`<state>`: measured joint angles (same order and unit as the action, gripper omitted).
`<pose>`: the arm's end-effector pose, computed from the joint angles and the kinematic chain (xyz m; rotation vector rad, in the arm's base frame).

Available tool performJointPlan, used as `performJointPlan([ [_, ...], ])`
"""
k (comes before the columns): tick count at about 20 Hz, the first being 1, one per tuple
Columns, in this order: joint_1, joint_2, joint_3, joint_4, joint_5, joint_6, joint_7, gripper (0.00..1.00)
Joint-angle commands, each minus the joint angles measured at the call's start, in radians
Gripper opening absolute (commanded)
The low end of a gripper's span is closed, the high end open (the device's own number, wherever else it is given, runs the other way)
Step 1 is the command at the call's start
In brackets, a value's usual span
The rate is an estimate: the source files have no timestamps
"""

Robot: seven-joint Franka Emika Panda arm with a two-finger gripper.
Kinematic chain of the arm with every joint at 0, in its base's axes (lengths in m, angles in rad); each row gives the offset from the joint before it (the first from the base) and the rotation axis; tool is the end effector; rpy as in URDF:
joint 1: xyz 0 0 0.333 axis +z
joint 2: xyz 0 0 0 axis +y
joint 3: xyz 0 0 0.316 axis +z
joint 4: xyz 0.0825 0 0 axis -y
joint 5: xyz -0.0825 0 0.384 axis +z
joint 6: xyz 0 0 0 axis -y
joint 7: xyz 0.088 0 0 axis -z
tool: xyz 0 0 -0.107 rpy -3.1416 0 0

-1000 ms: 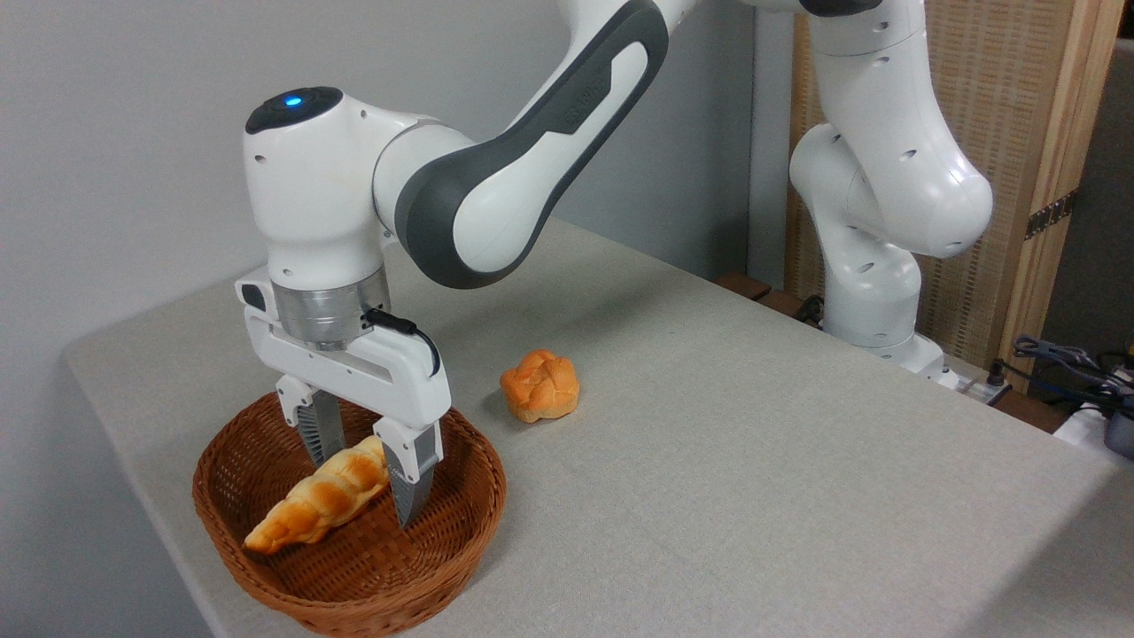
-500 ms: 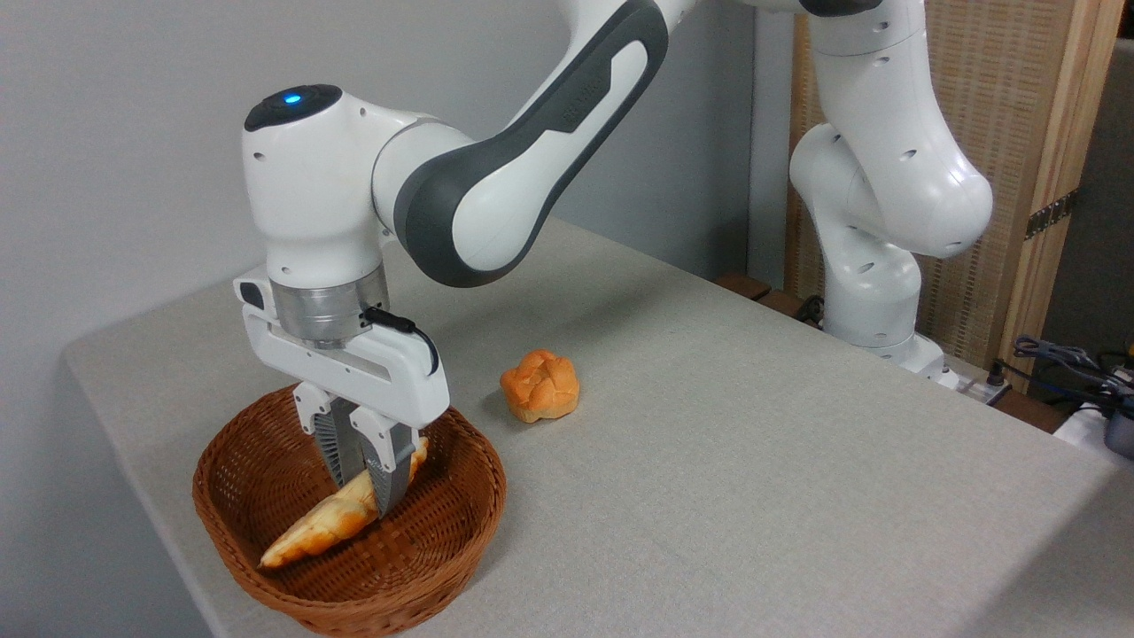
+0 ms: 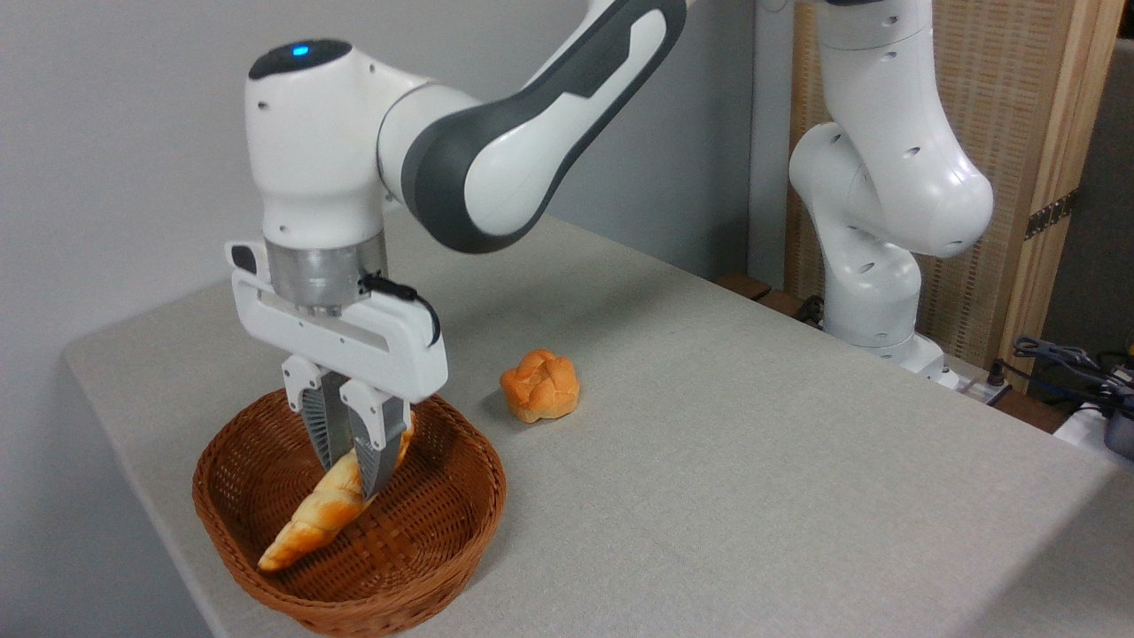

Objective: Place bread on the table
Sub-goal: 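Close the gripper on the bread roll and lift it from the basket, then carry the bread roll out of the basket and set it on the table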

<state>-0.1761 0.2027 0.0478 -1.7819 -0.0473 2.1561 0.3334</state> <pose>0.6285 -0.0848 0.4568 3.0401 -0.6810 0.2720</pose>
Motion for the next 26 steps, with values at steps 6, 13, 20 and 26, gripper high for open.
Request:
performJointPlan([
  [6, 0.0, -0.123, 0.066, -0.01, -0.025, -0.202, 0.134, 0.37],
  [13, -0.002, -0.201, 0.156, -0.02, -0.077, -0.393, 0.372, 0.45],
  [20, -0.002, -0.282, 0.161, -0.115, -0.075, -0.532, 0.527, 0.6],
  [26, -0.008, -0.287, 0.158, -0.149, -0.075, -0.565, 0.544, 0.99],
])
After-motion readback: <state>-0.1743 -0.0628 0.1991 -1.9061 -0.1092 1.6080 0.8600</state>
